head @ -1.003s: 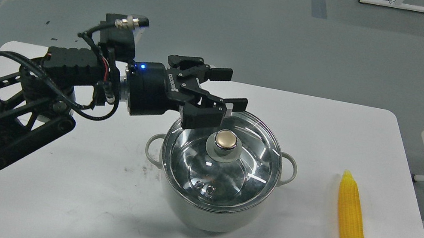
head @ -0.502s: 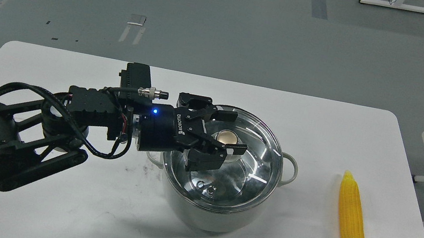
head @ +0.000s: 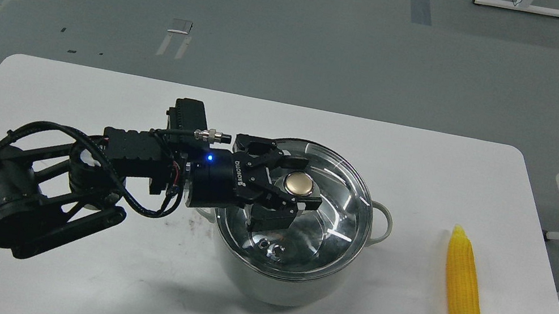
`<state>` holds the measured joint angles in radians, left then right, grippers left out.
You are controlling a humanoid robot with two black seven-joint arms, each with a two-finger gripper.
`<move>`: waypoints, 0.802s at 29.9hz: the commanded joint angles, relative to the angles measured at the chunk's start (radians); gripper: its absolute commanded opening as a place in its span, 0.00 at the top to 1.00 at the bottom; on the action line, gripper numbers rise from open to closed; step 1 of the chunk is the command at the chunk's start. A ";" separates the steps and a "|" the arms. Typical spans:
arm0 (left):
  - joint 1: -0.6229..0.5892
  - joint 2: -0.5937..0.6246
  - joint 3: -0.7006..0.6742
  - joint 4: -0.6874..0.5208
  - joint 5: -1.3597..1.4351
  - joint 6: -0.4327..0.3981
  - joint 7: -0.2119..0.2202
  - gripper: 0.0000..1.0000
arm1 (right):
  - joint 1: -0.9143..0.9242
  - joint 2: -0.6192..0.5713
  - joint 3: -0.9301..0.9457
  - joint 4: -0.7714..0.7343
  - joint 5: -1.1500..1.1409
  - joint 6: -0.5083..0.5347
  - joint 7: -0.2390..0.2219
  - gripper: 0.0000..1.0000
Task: Open pot and put corn in
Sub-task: 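Close the left gripper on the glass lid's wooden knob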
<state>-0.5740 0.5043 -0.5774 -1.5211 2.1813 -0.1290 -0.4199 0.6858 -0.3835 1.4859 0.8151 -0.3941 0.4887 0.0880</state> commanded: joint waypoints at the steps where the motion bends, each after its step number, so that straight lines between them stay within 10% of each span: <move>1: -0.001 -0.013 0.001 0.025 0.000 0.002 0.000 0.25 | 0.000 0.018 0.000 0.001 -0.002 0.000 -0.001 0.00; 9: 0.011 -0.016 0.002 0.041 0.000 0.025 0.000 0.37 | -0.003 0.014 0.000 0.001 -0.002 0.000 0.001 0.00; 15: 0.016 -0.016 0.001 0.038 0.000 0.032 -0.005 0.65 | -0.006 0.011 0.000 0.003 -0.002 0.000 0.001 0.00; 24: 0.005 0.000 -0.019 -0.045 0.000 0.032 -0.007 0.69 | -0.008 0.011 0.000 0.001 -0.002 0.000 0.001 0.00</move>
<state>-0.5632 0.4940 -0.5830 -1.5316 2.1818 -0.0968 -0.4273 0.6791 -0.3727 1.4865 0.8179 -0.3958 0.4887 0.0886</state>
